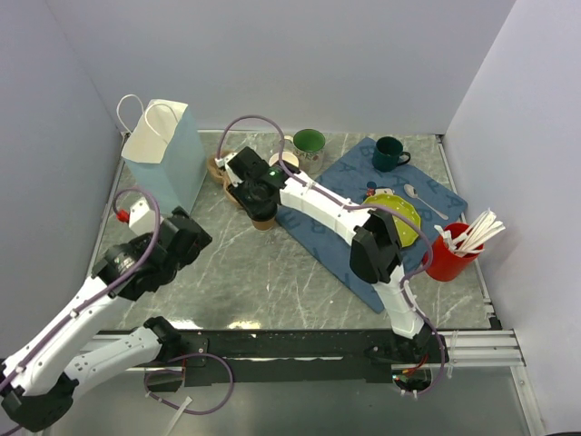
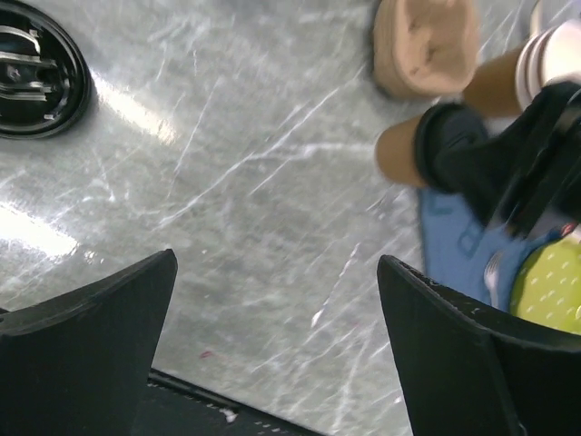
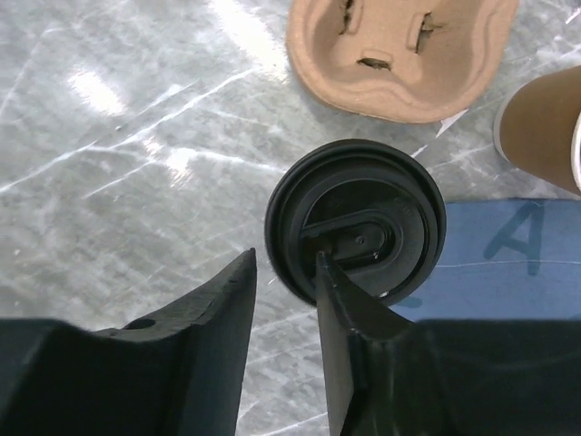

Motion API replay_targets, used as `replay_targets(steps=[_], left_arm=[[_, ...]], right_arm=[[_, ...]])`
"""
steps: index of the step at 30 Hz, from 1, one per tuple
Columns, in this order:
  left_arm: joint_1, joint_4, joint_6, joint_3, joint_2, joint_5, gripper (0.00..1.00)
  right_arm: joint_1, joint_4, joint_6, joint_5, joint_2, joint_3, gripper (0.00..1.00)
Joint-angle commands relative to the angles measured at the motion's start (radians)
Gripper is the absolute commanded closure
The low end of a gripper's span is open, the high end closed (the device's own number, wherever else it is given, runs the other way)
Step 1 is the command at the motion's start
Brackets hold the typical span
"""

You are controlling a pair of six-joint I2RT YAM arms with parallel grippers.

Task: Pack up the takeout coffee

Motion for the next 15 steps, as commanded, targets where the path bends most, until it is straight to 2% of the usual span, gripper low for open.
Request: replay_targets(steps=[1,4,6,8,9,12,15], left_arm=[[0.004,-0.096,-0.115,0.18,0.077,-0.133,0.01],[0.024,-0.202,-0.2,0.338,0.15,-0.238,0.01],[0.087,-0.216,-0.161,0.466,0.213,-0.271,0.03],[0.164,-0.104,-0.033,0.53,0.249,-0.246,0.04],[0.251,-0.073,0.036,0.573,0.287,-0.222,0.04],[0.398,0.017,0.087,0.607,0.36,-0.105,0.06],[0.481,0.027,0.072,0.64,0.451,-0.039,0.07]], right_arm=[[-0.009,0.003,0.019,-0.055,-0.149,0.018,0.59],[-0.017,-0.008,0.08,-0.092,-0.24,-0.008,0.58],[-0.017,-0.008,0.122,-0.1,-0.333,-0.069,0.57],[-0.019,0.008,0.153,-0.111,-0.44,-0.163,0.57],[-0.016,0.014,0.16,-0.117,-0.481,-0.198,0.57],[-0.015,0.035,0.191,-0.117,-0.629,-0.338,0.56],[-0.017,0.064,0.228,-0.111,-0.761,-0.464,0.56]])
